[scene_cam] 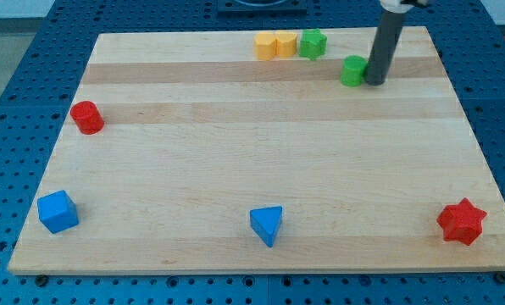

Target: Push the green circle closer to green star

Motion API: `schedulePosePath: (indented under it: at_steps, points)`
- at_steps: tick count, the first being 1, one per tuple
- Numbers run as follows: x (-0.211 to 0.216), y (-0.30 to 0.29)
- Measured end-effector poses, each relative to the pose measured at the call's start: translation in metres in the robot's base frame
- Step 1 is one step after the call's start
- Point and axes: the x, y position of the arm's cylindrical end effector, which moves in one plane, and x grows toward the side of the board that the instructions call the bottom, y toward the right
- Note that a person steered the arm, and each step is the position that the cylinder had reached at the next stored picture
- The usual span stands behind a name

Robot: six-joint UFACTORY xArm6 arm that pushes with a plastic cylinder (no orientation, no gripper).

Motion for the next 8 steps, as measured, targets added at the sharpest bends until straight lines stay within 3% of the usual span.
schedulePosePath:
  at_steps: [1,2,6,8]
  points:
    - [0.033,-0.020]
    - [0.037,-0.052]
    - [-0.057,-0.052]
    - [-0.009,-0.052]
